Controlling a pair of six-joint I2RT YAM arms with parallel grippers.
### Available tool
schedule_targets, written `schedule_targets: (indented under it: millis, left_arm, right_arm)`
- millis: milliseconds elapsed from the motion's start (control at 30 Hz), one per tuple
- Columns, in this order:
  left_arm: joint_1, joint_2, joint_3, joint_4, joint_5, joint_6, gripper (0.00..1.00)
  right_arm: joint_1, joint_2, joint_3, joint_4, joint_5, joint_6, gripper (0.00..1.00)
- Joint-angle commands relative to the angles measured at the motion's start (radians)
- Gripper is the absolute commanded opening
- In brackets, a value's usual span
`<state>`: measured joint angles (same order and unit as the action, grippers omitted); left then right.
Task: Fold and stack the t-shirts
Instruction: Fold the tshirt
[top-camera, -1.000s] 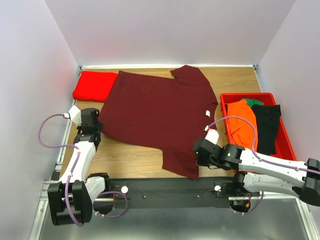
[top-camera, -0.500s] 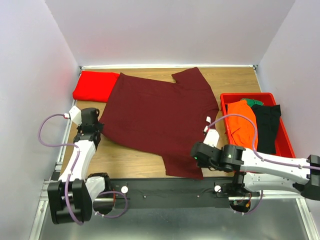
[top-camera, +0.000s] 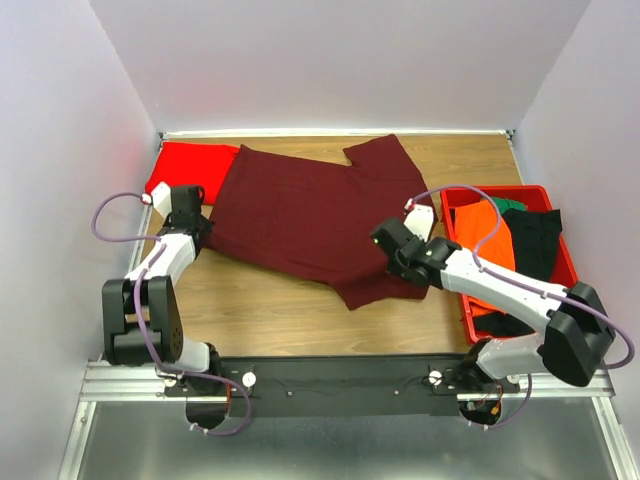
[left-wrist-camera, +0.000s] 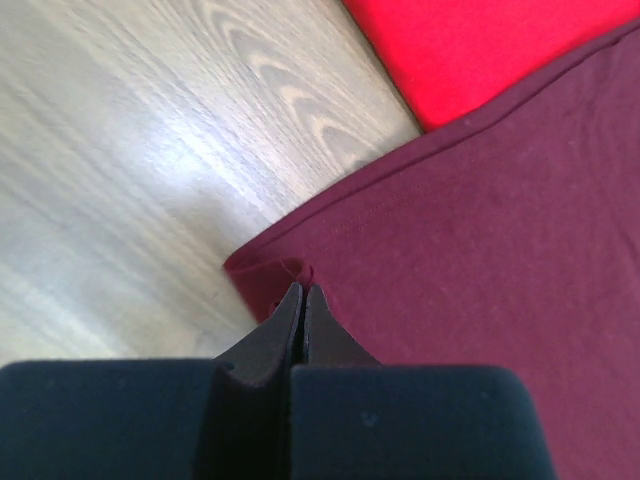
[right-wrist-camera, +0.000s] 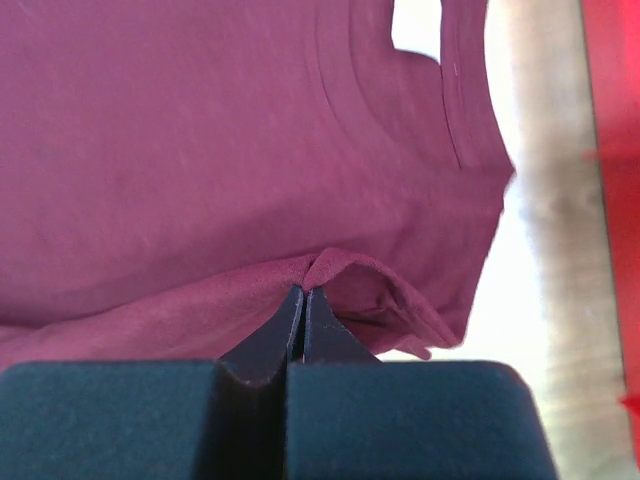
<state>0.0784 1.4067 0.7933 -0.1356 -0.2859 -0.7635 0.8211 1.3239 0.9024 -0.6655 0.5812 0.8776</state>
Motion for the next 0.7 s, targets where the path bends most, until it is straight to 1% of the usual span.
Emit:
schedule_targets:
  millis: [0, 400, 667]
  left_arm:
    - [0.004, 0.057, 0.046, 0.027, 0.019, 0.015, 0.00]
    - [0.004, 0.178, 0.182, 0.004, 0.036, 0.018, 0.00]
    - [0.004, 0.242, 0.221, 0.004, 0.054, 0.018, 0.00]
  right_arm:
    - [-0.051, 0.037, 0.075, 0.084, -0.003, -0.092, 0.01]
    - [-0.183, 0.106, 0.185, 0.107, -0.032, -0.161, 0.01]
    - [-0.223, 0.150, 0.254, 0.112, -0.026, -0.200, 0.01]
